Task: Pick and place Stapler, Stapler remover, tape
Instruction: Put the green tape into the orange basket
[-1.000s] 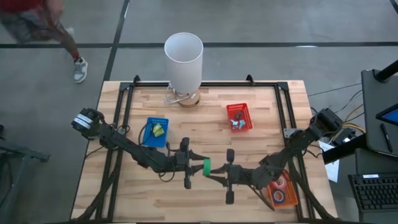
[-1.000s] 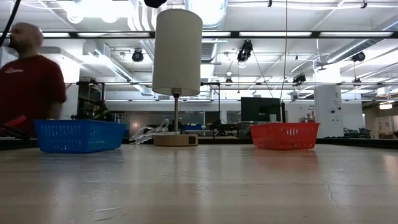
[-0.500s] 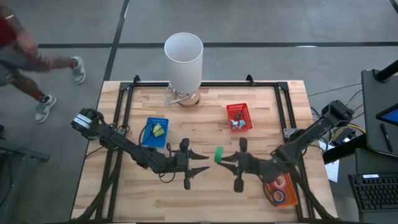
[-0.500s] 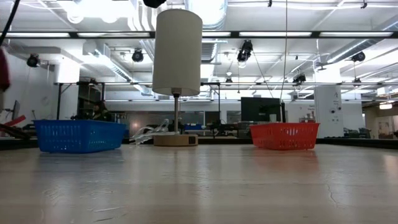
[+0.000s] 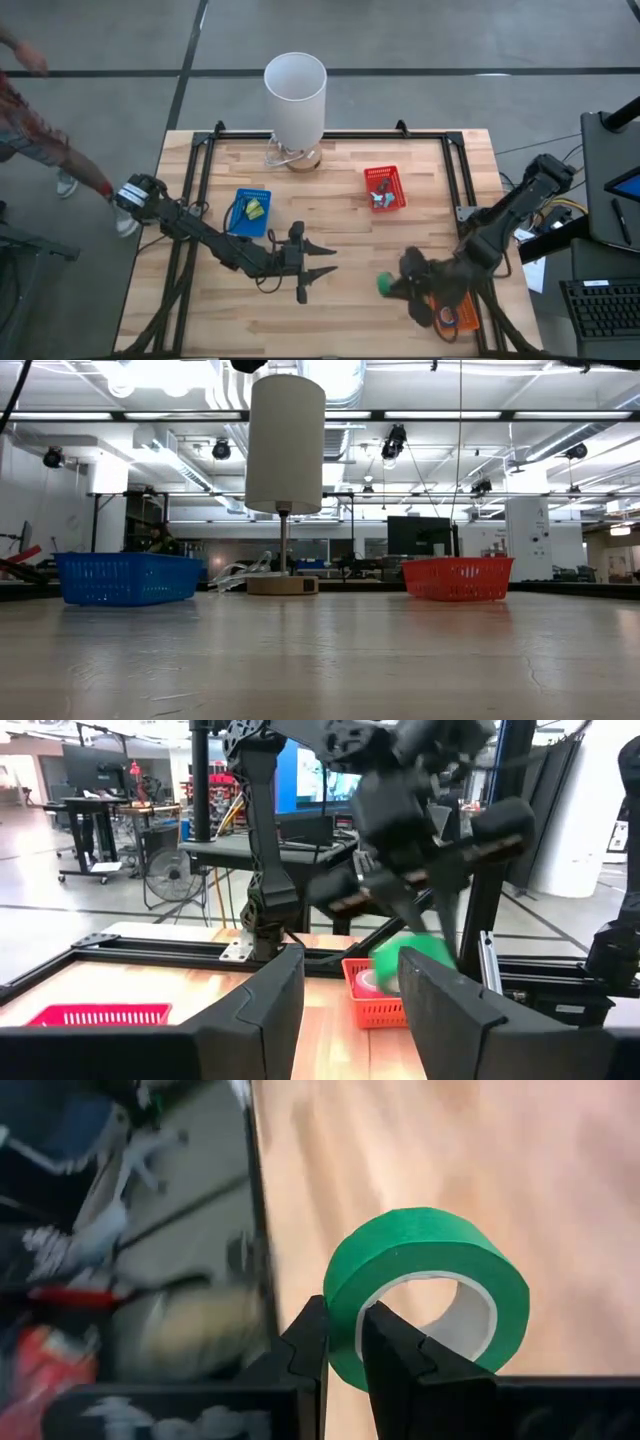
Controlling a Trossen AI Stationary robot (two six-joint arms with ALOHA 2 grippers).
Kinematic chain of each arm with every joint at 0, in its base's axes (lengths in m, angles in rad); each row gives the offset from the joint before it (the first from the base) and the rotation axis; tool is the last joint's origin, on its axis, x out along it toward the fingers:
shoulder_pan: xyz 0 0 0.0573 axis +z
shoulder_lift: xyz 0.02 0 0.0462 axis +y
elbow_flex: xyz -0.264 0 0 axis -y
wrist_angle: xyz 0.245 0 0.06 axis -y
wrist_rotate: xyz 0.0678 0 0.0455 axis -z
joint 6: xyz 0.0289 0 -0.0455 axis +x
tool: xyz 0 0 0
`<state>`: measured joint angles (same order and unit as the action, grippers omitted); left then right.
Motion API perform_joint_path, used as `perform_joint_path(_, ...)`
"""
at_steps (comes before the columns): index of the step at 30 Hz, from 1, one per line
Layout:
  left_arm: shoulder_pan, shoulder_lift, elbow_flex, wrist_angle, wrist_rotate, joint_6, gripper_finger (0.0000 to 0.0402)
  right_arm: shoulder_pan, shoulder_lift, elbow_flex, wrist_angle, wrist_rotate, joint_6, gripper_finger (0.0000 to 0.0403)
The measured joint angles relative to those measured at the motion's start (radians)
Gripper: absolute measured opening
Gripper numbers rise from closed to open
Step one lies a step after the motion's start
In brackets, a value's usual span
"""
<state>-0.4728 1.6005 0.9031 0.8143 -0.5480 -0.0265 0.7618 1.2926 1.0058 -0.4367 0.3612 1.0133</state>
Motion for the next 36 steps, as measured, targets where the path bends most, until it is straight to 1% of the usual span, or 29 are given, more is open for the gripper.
perform_joint_path(5,0.0,0.0,0.0,0.0,0.0,0.0,0.0165,0.109,0.032,0.0,-0.124,-0.185,0.337,0.0038)
perform_joint_path(11,0.0,0.0,0.0,0.0,0.0,-0.008,0.0165,0.227,0.087,0.0,-0.256,-0.321,0.699,0.0038)
perform_joint_path(15,0.0,0.0,0.0,0.0,0.0,-0.028,0.0165,0.276,0.123,0.0,-0.328,-0.382,0.848,0.0038)
perform_joint_path(19,0.0,0.0,0.0,0.0,0.0,-0.029,0.0165,0.286,0.158,0.0,-0.367,-0.473,0.936,0.0038)
perform_joint_path(22,0.0,0.0,0.0,0.0,0.0,-0.03,0.0165,0.286,0.182,0.0,-0.416,-0.503,0.939,0.0038)
perform_joint_path(25,0.0,0.0,0.0,0.0,0.0,-0.031,0.0165,0.284,0.198,0.0,-0.45,-0.504,0.927,0.0038)
perform_joint_path(36,0.0,0.0,-0.003,0.0,0.0,-0.027,0.0165,0.281,0.215,-0.008,-0.415,-0.487,0.99,0.0038)
